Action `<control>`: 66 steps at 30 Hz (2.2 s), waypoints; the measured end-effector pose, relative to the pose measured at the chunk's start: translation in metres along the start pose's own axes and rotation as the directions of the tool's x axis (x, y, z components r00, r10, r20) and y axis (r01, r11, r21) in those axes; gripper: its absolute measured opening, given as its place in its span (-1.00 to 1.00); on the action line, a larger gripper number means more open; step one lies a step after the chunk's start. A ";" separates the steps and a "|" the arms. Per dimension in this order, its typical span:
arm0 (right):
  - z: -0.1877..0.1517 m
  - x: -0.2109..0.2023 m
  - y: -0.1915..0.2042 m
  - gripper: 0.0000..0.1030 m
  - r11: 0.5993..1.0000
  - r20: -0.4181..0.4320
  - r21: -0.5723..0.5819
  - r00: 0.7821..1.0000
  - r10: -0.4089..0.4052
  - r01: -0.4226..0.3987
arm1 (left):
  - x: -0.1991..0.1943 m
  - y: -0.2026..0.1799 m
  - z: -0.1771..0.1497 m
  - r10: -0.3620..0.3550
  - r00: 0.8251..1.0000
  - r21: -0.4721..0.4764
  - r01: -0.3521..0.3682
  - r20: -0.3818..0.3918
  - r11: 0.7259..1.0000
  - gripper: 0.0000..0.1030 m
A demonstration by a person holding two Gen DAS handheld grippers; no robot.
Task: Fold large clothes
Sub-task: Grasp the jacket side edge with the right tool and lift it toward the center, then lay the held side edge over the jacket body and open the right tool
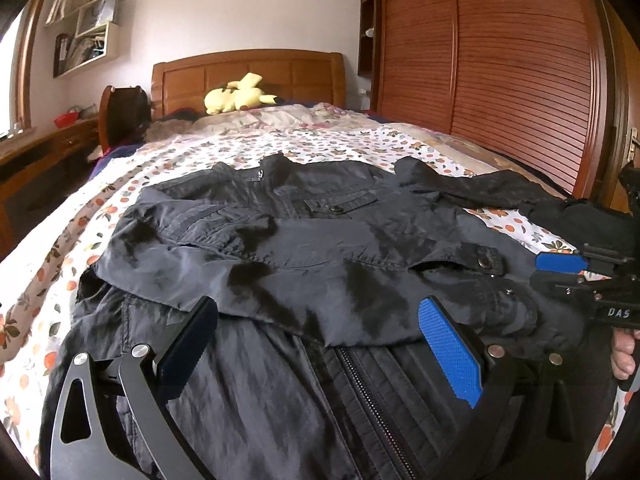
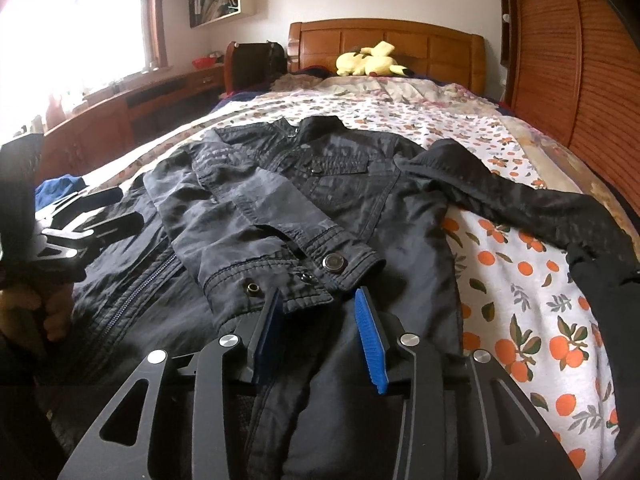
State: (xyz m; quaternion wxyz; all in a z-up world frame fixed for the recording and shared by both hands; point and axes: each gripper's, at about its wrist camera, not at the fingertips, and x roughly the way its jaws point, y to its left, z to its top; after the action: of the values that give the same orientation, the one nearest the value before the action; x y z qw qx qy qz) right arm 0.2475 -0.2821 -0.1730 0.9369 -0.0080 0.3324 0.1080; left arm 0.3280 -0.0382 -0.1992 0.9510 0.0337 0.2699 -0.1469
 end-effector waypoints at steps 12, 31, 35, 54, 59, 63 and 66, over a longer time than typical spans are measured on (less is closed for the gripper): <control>0.032 -0.011 -0.038 -0.10 0.994 0.021 0.054 0.995 -0.096 0.095 | -0.008 -0.002 0.000 0.016 0.999 0.006 -0.016 0.043 1.000 0.96; 0.067 0.097 -0.176 0.21 0.904 -0.156 0.302 0.952 -0.264 0.301 | -0.011 -0.001 -0.001 0.010 0.997 -0.007 -0.009 0.071 1.000 0.96; 0.066 0.113 -0.203 0.21 0.869 -0.179 0.409 0.959 -0.220 0.277 | -0.011 -0.001 -0.001 0.002 0.998 -0.006 -0.001 0.065 1.000 0.96; 0.090 0.127 -0.246 -0.87 0.764 -0.164 0.572 0.954 -0.249 0.298 | -0.012 -0.001 -0.002 -0.017 0.998 -0.011 0.017 0.061 1.000 0.96; 0.133 0.097 -0.190 -0.88 0.872 -0.038 0.361 0.940 -0.339 0.329 | -0.012 -0.001 -0.002 -0.017 0.998 -0.012 0.018 0.061 1.000 0.96; 0.152 0.076 -0.130 -0.88 0.946 0.032 0.238 0.972 -0.233 0.219 | -0.013 -0.001 -0.001 -0.017 0.998 -0.020 0.018 0.063 1.000 0.96; 0.153 0.071 -0.079 -0.88 0.984 0.025 0.129 0.992 -0.125 0.121 | -0.012 -0.001 -0.001 -0.016 0.998 -0.019 0.017 0.060 1.000 0.96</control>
State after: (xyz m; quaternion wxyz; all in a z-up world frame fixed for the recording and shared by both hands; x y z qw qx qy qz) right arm 0.4125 -0.3318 -0.1030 0.9458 0.0332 0.3218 0.0287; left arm 0.3173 -0.0360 -0.1936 0.9578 0.0175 0.2428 -0.1531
